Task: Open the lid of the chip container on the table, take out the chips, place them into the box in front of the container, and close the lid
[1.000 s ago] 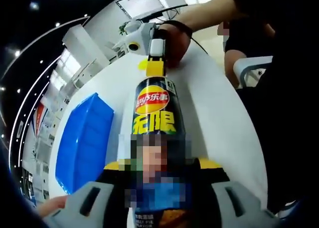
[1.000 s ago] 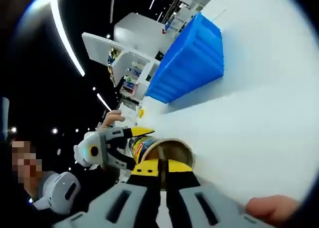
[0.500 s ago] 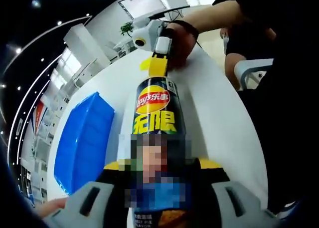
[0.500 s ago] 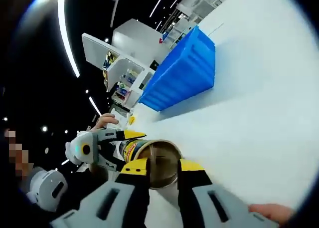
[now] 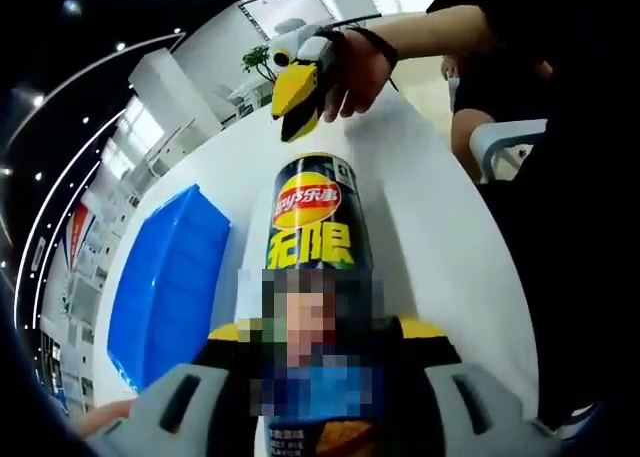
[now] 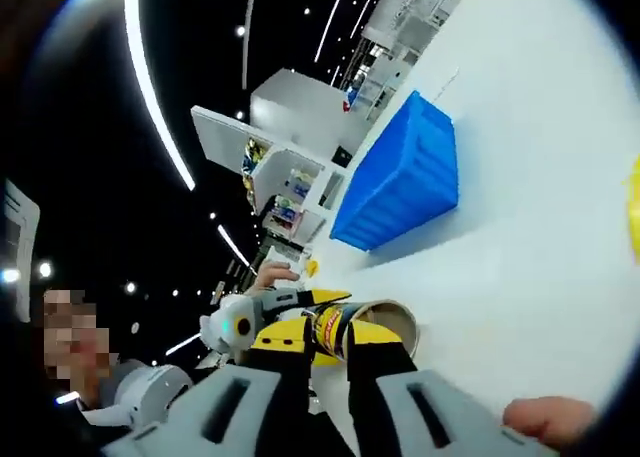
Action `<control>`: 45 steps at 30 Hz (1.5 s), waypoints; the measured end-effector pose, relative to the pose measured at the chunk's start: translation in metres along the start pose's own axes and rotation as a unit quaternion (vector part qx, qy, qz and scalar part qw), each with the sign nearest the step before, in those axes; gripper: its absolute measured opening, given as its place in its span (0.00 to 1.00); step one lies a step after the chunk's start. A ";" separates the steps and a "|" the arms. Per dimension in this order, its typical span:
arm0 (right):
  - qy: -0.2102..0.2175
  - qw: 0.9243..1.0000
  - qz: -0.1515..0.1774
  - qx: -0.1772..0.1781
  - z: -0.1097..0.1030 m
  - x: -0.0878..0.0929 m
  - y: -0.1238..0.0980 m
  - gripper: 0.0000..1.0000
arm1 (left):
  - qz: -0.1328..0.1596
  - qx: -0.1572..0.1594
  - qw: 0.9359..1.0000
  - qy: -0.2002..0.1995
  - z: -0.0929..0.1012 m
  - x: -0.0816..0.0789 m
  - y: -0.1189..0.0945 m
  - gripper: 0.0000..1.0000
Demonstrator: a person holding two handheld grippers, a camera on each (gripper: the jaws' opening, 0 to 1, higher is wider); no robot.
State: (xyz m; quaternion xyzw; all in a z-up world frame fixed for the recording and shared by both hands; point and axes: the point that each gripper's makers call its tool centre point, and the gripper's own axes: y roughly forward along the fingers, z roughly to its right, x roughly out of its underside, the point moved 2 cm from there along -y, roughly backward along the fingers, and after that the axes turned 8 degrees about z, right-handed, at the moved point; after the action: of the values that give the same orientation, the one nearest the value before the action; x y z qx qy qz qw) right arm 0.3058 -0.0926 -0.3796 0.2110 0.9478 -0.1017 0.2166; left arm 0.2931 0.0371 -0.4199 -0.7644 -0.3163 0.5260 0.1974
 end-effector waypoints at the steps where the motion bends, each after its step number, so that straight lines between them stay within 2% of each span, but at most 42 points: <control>1: -0.003 1.000 -0.010 0.006 0.002 0.004 0.000 0.13 | 0.000 0.000 1.000 0.000 0.000 0.000 0.000 0.51; 2: -0.007 0.999 -0.037 0.017 0.004 0.015 0.004 0.12 | 0.000 0.000 1.000 0.000 0.000 0.000 0.000 0.51; 4: -0.028 0.998 -0.061 0.019 0.006 0.027 0.009 0.11 | 0.000 0.001 1.000 0.000 -0.001 0.000 0.001 0.51; 7: -0.038 0.997 -0.071 0.011 0.004 0.034 0.018 0.11 | -0.001 0.002 1.000 0.000 -0.001 0.000 0.001 0.51; 8: -0.055 0.997 -0.056 0.005 0.004 0.028 0.021 0.10 | -0.001 0.003 1.000 0.000 0.000 0.000 0.000 0.51; 10: -0.076 0.996 -0.048 0.005 0.009 0.025 0.025 0.07 | -0.002 0.004 1.000 -0.002 0.000 0.000 0.001 0.51; 13: -0.109 0.993 -0.045 -0.027 0.007 0.022 0.024 0.04 | -0.001 0.007 1.000 -0.005 -0.001 0.001 0.001 0.51; 18: -0.123 0.991 -0.051 -0.022 0.002 0.020 0.024 0.03 | 0.011 0.010 1.000 -0.006 -0.001 0.000 0.000 0.51; 20: -0.111 0.992 -0.044 -0.036 -0.010 0.011 0.023 0.02 | 0.028 0.003 0.999 -0.016 -0.005 -0.004 -0.002 0.51; 22: -0.104 0.993 -0.044 -0.042 -0.023 0.002 0.022 0.01 | 0.058 -0.003 0.997 -0.042 -0.007 -0.014 -0.005 0.51; 24: -0.122 0.990 -0.061 -0.046 -0.042 -0.006 0.021 0.00 | 0.084 -0.003 0.995 -0.061 -0.008 -0.022 -0.007 0.51; 26: -0.152 0.985 -0.074 -0.033 -0.054 -0.011 0.021 0.00 | 0.106 -0.009 0.991 -0.084 -0.009 -0.029 -0.009 0.51; 30: -0.184 0.977 -0.109 0.012 -0.082 -0.025 0.026 0.00 | 0.154 -0.040 0.982 -0.100 -0.015 -0.039 -0.012 0.51; 33: -0.207 0.965 -0.144 0.068 -0.104 -0.027 0.034 0.00 | 0.201 -0.068 0.971 -0.107 -0.022 -0.046 -0.014 0.51; 34: -0.225 0.959 -0.155 0.077 -0.109 -0.028 0.037 0.00 | 0.208 -0.072 0.970 -0.107 -0.022 -0.048 -0.014 0.51; 35: -0.248 0.949 -0.172 0.092 -0.118 -0.025 0.040 0.00 | 0.227 -0.080 0.964 -0.112 -0.023 -0.050 -0.015 0.51; 37: -0.278 0.935 -0.192 0.110 -0.128 -0.023 0.045 0.01 | 0.253 -0.090 0.955 -0.127 -0.020 -0.054 -0.016 0.51; 39: -0.305 0.917 -0.217 0.137 -0.137 -0.020 0.051 0.01 | 0.268 -0.095 0.949 -0.135 -0.018 -0.056 -0.016 0.51; 40: -0.312 0.911 -0.224 0.149 -0.140 -0.018 0.053 0.01 | 0.272 -0.096 0.947 -0.140 -0.018 -0.057 -0.016 0.51; 41: -0.325 0.899 -0.238 0.169 -0.143 -0.017 0.056 0.01 | 0.276 -0.098 0.945 -0.143 -0.019 -0.057 -0.016 0.51; 43: -0.333 0.885 -0.262 0.192 -0.148 -0.011 0.061 0.01 | 0.281 -0.102 0.943 -0.146 -0.019 -0.057 -0.016 0.51; 45: -0.332 0.875 -0.280 0.212 -0.152 -0.009 0.067 0.01 | 0.287 -0.104 0.940 -0.153 -0.019 -0.058 -0.016 0.51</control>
State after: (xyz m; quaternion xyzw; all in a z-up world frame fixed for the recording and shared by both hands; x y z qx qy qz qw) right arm 0.2869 0.0071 -0.2481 -0.0689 0.7949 -0.4212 0.4313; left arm 0.2920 0.0095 -0.3634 -0.7496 -0.1632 0.6346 -0.0931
